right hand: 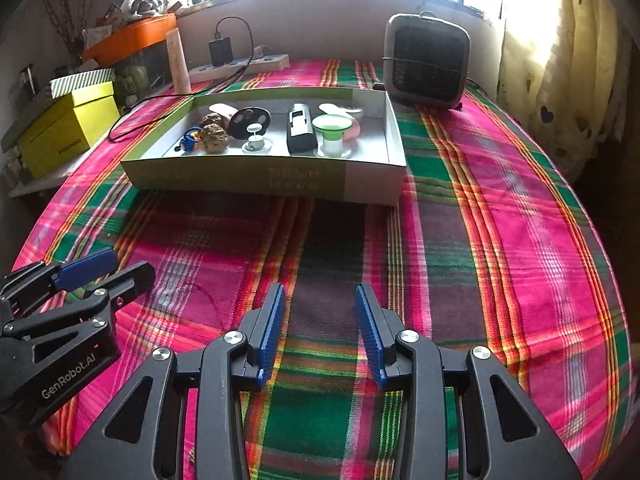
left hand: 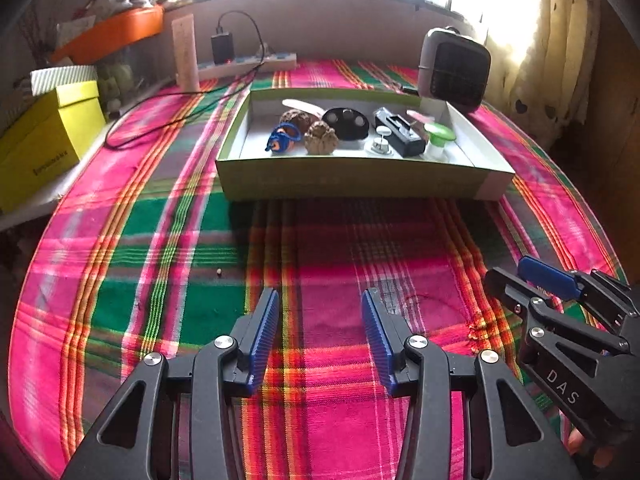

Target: Organize objects

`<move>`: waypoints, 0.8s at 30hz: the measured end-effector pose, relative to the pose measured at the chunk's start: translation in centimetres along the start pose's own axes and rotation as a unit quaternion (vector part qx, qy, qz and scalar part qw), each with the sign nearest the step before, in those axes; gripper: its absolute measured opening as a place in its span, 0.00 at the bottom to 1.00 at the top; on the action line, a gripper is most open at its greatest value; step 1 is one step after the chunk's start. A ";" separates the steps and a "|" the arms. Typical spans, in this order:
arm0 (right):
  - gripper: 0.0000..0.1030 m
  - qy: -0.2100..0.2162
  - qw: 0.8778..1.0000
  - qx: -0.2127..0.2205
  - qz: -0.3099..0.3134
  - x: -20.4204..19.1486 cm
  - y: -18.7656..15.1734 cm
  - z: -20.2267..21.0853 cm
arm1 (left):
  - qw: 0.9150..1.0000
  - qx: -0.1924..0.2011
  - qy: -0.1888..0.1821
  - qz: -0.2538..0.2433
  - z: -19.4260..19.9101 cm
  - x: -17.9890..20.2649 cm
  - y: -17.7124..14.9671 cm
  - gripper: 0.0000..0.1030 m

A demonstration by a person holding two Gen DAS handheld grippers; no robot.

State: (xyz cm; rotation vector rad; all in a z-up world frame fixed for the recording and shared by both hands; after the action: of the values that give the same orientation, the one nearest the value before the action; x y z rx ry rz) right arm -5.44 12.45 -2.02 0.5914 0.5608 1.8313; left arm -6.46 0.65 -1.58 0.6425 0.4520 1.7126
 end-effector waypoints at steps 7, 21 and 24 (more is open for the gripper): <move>0.47 -0.004 1.000 0.008 -0.001 -0.3 -0.1 0.0 | 1.000 0.015 -0.002 -0.004 0.0 0.4 -0.4 0.50; 0.50 -0.006 1.000 0.007 0.000 -0.3 -0.1 -0.1 | 0.999 0.029 0.013 -0.014 -0.1 1.0 -0.7 0.54; 0.50 -0.006 1.000 0.007 0.000 -0.3 -0.1 -0.1 | 0.999 0.029 0.012 -0.013 -0.1 1.0 -0.7 0.54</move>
State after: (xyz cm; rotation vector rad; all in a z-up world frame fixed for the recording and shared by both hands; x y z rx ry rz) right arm -5.36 12.17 -2.16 0.6102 0.5658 1.8237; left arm -6.11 1.77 -1.92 0.6545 0.5262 1.6903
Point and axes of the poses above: each gripper's, at about its wrist camera, not at the fingertips, and z roughly against the way its jaws point, x to its right, y to its top, the point moved 3 cm from there along -z, roughly the way its jaws point, and after that the axes turned 12 degrees about z, right-handed, at the moved point
